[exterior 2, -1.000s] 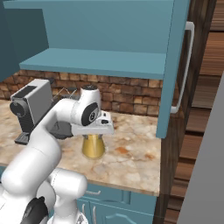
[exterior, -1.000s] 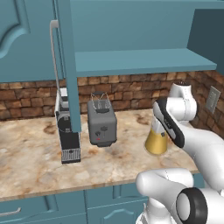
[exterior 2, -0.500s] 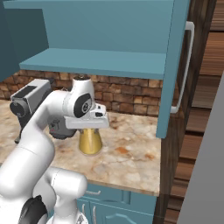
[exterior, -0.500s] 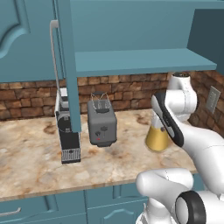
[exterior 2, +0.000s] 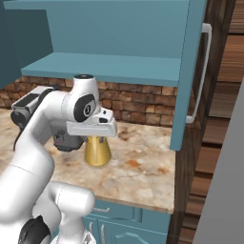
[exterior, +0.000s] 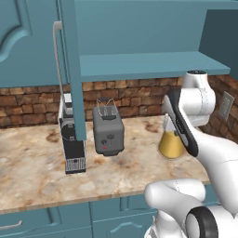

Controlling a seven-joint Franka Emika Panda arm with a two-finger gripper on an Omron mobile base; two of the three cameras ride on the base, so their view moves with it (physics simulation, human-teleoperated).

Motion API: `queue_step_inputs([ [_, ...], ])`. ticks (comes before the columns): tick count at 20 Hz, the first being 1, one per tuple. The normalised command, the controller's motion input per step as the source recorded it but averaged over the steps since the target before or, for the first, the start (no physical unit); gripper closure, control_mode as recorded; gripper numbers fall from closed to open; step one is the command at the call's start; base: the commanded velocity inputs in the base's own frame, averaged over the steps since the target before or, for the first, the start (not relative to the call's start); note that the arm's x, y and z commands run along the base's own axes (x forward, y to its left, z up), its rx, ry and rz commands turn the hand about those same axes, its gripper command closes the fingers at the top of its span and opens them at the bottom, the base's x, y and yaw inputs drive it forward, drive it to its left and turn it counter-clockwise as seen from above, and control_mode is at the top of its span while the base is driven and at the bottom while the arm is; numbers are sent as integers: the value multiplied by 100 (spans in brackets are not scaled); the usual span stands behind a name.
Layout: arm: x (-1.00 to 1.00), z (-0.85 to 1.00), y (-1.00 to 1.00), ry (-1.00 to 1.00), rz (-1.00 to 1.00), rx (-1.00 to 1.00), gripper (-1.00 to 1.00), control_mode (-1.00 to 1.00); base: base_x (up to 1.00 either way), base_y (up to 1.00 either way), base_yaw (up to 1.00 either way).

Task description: There is a tray on the dining counter. Grab the cup, mug, and pitcher and place them on the tray. The pitcher may be placed next to the tray if it cannot fit the tray.

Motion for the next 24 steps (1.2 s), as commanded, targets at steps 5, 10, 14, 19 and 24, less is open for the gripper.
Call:
queue_step_inputs([
  [5,-16,25,5,0,-14,0,100,-100,0,0,0],
  [10,-1,21,13,0,-9,0,100,-100,0,0,0],
  [14,0,13,16,0,-1,0,100,-100,0,0,0],
  [19,0,2,4,0,0,0,100,-100,0,0,0],
  [24,0,0,0,0,0,0,100,100,-8,0,0],
])
